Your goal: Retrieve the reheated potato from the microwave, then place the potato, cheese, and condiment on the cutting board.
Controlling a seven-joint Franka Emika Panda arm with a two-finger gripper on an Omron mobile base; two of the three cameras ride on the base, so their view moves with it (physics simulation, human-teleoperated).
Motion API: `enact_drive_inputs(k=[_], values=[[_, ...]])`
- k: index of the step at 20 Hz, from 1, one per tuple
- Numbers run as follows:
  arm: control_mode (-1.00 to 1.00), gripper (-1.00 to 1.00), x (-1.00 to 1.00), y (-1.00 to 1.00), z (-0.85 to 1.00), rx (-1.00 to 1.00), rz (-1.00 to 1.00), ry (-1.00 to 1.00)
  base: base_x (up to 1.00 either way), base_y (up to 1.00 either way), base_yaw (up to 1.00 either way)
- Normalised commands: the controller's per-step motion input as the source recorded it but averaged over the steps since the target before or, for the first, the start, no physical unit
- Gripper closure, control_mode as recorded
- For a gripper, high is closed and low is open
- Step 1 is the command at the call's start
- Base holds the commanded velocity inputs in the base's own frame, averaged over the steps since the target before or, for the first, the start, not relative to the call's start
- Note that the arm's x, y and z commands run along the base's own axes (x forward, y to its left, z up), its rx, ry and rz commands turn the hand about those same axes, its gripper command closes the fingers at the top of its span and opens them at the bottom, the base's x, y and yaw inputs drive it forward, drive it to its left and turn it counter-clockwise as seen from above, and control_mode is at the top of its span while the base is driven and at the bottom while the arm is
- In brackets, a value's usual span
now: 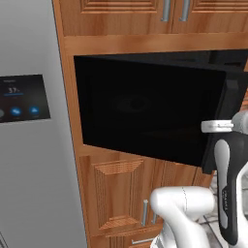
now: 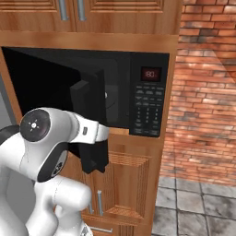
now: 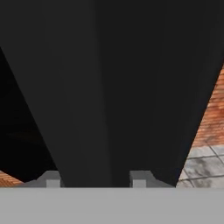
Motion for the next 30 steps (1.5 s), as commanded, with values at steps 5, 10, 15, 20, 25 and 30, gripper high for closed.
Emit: enact_drive_inputs(k=[5,10,15,20,25,30], values=[[-1.0,-1.0,-0.62,-0.03,0.42,0.02,0.0,0.0,0.0,0.0,0.0],[-1.0,-1.0,-0.99,0.0,0.61,0.09,0.01,0.0,0.0,0.0,0.0],[-1.0,-1.0,-0.8,-0.19,0.67,0.1,0.02,0.0,0.0,0.0,0.0],[-1.0,-1.0,0.01,-0.94,0.18,0.1,0.0,0.03,0.0,0.0,0.0],[-1.0,-1.0,0.21,-0.98,-0.16,0.25,0.0,0.01,0.0,0.0,0.0],[-1.0,-1.0,0.32,-0.43,-0.64,0.33,0.03,-0.06,0.0,0.0,0.0]])
